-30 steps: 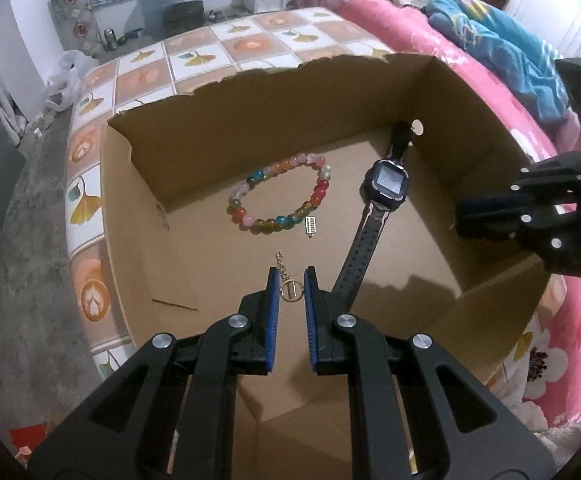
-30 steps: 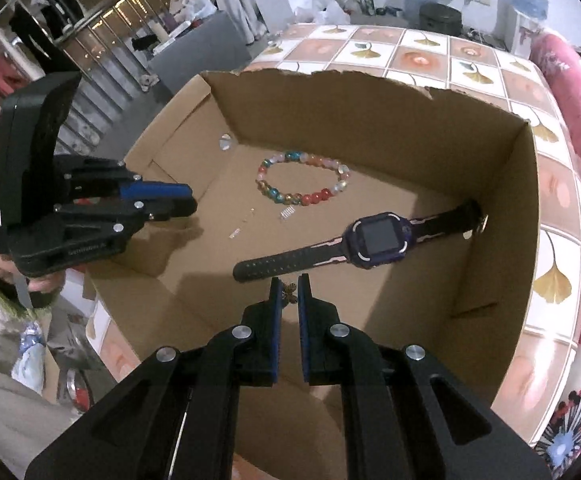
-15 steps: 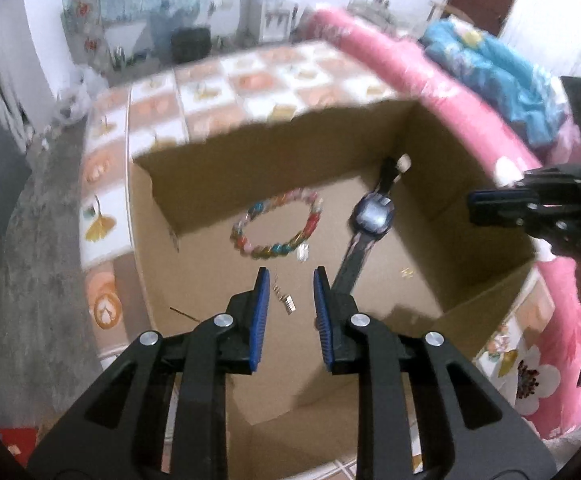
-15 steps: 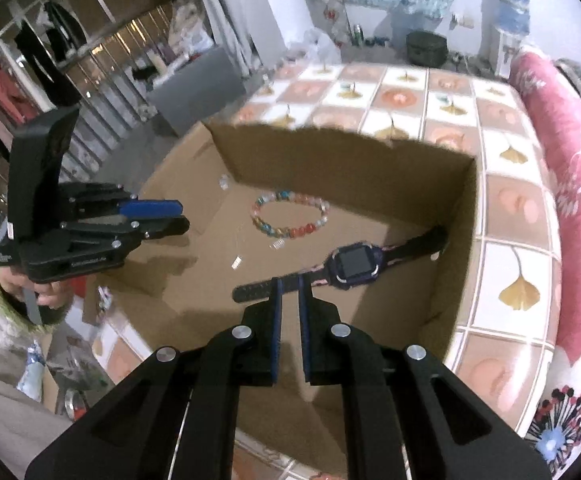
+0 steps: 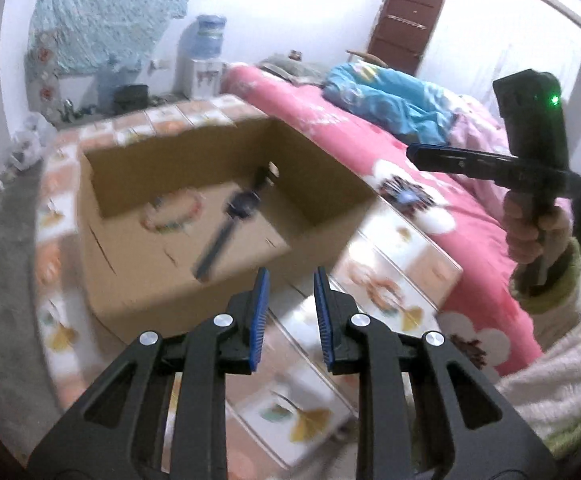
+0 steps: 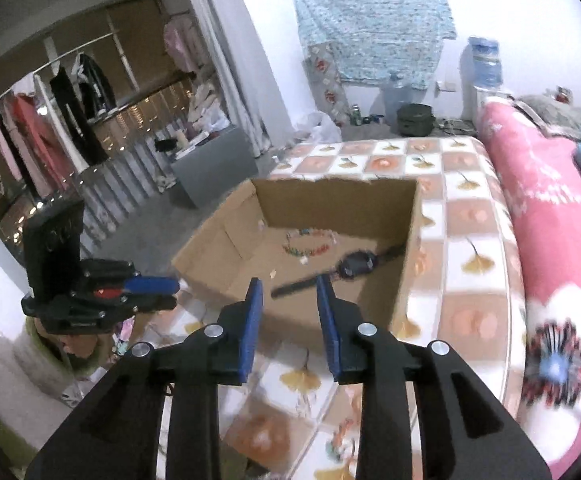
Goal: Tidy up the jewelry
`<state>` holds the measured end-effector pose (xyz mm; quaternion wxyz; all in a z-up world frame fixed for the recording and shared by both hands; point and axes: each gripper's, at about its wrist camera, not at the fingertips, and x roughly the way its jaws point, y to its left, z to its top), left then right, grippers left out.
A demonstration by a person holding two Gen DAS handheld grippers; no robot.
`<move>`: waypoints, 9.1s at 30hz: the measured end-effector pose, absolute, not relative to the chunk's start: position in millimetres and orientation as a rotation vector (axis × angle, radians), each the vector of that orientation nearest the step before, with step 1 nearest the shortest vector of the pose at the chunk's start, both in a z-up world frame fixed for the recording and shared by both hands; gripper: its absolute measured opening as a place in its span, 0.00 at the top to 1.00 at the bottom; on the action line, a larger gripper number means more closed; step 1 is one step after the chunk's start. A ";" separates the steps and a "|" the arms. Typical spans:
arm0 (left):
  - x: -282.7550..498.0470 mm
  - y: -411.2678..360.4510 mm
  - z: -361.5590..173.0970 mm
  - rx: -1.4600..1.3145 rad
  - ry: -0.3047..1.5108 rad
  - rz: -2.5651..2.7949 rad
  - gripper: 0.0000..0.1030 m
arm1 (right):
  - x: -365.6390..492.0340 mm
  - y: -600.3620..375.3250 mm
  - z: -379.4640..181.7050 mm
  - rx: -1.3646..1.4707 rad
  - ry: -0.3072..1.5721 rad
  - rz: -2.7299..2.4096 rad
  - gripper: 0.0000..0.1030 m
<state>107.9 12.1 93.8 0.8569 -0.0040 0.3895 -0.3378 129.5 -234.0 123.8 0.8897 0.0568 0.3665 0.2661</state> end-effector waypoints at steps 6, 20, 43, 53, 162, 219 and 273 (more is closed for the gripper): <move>78.9 -20.8 39.1 -0.039 0.891 -0.773 0.73 | 91.0 -248.5 64.7 0.166 0.830 0.431 0.73; 86.1 -113.2 -32.7 0.204 0.900 -0.703 0.73 | 88.0 -242.5 -11.1 0.221 0.865 0.326 0.83; 86.1 -126.5 -32.4 0.318 0.863 -0.640 1.00 | 93.8 -250.1 -17.5 0.259 0.842 0.323 0.83; 80.2 -83.2 -30.4 0.288 0.902 -0.541 1.00 | 93.5 -241.0 -20.9 0.252 0.863 0.357 0.83; 88.4 -31.4 79.7 0.123 0.604 -0.573 0.90 | 121.9 -192.8 88.9 -0.018 0.671 0.586 0.88; 94.1 11.6 104.8 0.013 0.674 -0.657 0.48 | 128.6 -249.2 110.7 0.153 0.747 0.575 0.71; 113.4 -66.9 -41.1 0.138 1.059 -0.256 0.08 | 98.6 -229.1 -33.4 0.020 1.050 0.246 0.86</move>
